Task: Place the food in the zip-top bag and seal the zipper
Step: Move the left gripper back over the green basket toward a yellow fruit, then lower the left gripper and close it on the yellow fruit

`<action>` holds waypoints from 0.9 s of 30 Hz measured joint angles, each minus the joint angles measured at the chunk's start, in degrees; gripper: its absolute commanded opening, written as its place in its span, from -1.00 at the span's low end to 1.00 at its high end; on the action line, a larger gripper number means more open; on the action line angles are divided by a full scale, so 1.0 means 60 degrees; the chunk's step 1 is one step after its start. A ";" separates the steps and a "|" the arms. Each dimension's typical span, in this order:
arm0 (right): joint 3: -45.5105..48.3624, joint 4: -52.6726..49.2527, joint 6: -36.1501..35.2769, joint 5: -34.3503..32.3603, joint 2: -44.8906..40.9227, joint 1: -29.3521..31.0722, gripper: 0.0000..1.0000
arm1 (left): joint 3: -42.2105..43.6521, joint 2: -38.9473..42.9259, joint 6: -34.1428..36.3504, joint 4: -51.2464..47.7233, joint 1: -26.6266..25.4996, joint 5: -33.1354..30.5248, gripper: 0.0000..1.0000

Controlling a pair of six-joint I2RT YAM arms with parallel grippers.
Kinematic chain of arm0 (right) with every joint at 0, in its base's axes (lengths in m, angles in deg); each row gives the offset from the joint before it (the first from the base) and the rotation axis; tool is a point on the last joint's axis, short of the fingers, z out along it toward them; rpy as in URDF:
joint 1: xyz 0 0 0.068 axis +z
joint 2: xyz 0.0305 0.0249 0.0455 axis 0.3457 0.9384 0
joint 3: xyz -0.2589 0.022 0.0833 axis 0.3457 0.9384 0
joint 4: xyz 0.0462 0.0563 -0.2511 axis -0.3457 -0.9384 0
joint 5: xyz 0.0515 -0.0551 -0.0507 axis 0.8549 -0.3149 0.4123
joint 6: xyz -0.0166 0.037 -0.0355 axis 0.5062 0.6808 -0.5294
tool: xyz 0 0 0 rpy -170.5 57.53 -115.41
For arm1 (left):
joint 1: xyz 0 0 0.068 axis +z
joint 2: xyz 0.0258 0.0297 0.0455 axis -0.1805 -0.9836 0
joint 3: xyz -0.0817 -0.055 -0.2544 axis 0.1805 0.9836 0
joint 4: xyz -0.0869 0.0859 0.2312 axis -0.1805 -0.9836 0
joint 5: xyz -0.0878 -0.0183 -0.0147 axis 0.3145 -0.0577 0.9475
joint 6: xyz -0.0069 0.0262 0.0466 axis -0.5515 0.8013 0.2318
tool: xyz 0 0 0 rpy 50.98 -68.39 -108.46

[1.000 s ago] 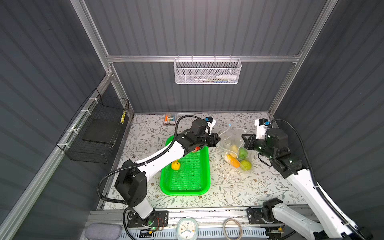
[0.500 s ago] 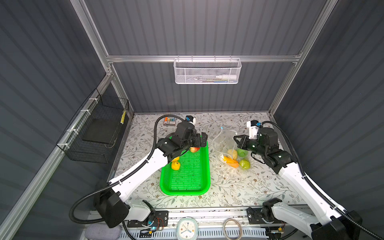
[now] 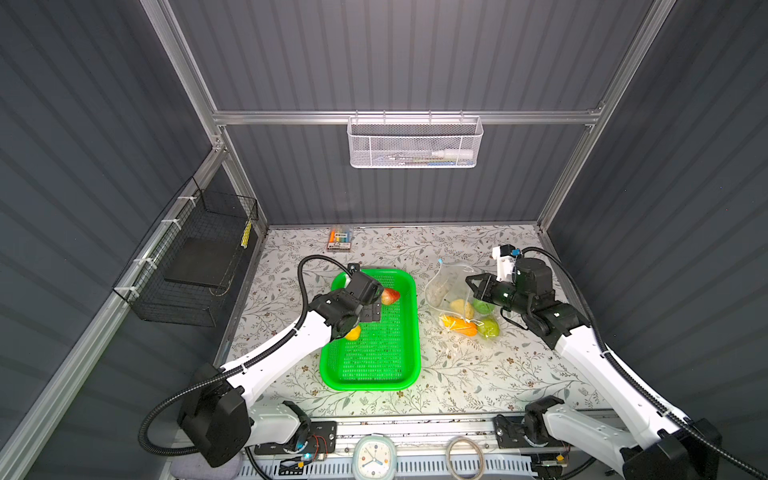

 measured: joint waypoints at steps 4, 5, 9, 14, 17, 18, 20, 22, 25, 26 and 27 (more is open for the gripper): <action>0.0000 -0.0004 0.0073 0.0025 0.0098 0.0000 -1.00 | 0.0018 -0.0452 0.0000 0.0047 0.0000 -0.0175 0.96; 0.0004 0.0000 0.0080 0.0029 0.0124 0.0000 -1.00 | 0.0029 -0.0572 0.0000 0.0047 0.0000 -0.0182 0.96; 0.0000 -0.0007 0.0120 0.0062 0.0175 0.0000 -1.00 | 0.0233 -0.1038 -0.0029 0.0197 0.0000 -0.0200 0.97; -0.0007 -0.0011 0.0127 0.0069 0.0197 0.0000 -1.00 | 0.0499 -0.1399 -0.0073 0.0288 0.0000 -0.0171 0.95; -0.0026 -0.0018 0.0127 0.0084 0.0266 0.0000 -1.00 | 0.0517 -0.1614 -0.0117 0.0448 0.0000 -0.0127 0.90; -0.0033 -0.0018 0.0127 0.0098 0.0299 0.0000 -1.00 | 0.0517 -0.1687 -0.0135 0.0510 0.0000 -0.0102 0.88; -0.0036 -0.0025 0.0127 0.0106 0.0328 0.0000 -1.00 | 0.0521 -0.1843 -0.0146 0.0627 0.0000 -0.0011 0.84; -0.0044 -0.0051 0.0127 0.0106 0.0331 0.0000 -1.00 | 0.0532 -0.2040 -0.0189 0.0739 0.0000 0.0113 0.82; -0.0069 -0.0095 0.0127 0.0102 0.0350 0.0000 -1.00 | 0.0546 -0.2331 -0.0251 0.0816 0.0000 0.0295 0.81; -0.0080 -0.0091 0.0127 0.0102 0.0357 0.0000 -1.00 | 0.0546 -0.2412 -0.0273 0.0838 0.0000 0.0346 0.80; -0.0080 -0.0091 0.0124 0.0106 0.0361 0.0000 -1.00 | 0.0546 -0.2481 -0.0295 0.0856 0.0000 0.0397 0.80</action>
